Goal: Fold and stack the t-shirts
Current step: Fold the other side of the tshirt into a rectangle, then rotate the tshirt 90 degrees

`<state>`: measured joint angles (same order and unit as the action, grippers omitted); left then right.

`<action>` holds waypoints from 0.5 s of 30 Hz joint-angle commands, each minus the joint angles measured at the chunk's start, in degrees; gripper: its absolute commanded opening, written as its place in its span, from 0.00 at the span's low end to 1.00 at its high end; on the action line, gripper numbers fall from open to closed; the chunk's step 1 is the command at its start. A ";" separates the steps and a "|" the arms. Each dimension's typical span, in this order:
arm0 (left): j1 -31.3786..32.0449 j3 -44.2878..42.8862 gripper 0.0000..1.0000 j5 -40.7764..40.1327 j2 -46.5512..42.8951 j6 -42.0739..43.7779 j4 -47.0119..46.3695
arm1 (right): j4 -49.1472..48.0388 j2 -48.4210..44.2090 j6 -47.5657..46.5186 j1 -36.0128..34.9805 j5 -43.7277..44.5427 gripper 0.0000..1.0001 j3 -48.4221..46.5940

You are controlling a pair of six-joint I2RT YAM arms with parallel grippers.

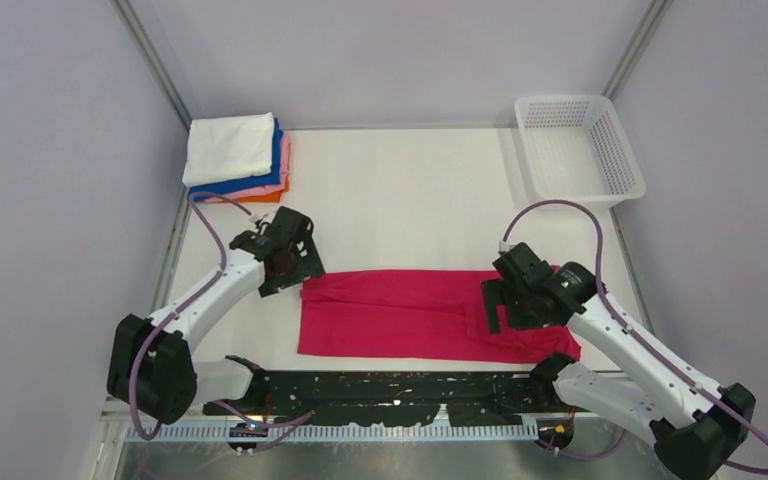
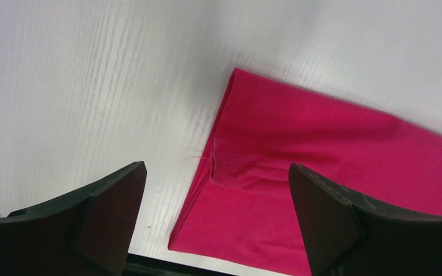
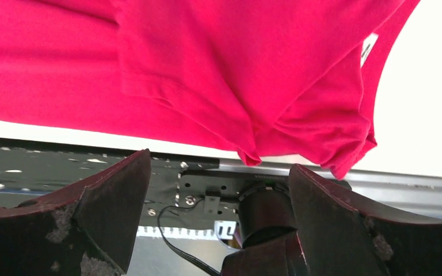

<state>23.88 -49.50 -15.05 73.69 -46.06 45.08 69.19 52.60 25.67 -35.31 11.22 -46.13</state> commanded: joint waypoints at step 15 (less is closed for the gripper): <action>2.58 0.58 1.00 25.32 6.14 5.00 -15.02 | -25.03 -0.64 12.57 6.91 5.08 0.95 5.45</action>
<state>26.06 -51.53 6.35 77.17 -42.04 33.41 50.94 50.76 34.72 -33.34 14.44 -45.04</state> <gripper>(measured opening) 0.995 0.954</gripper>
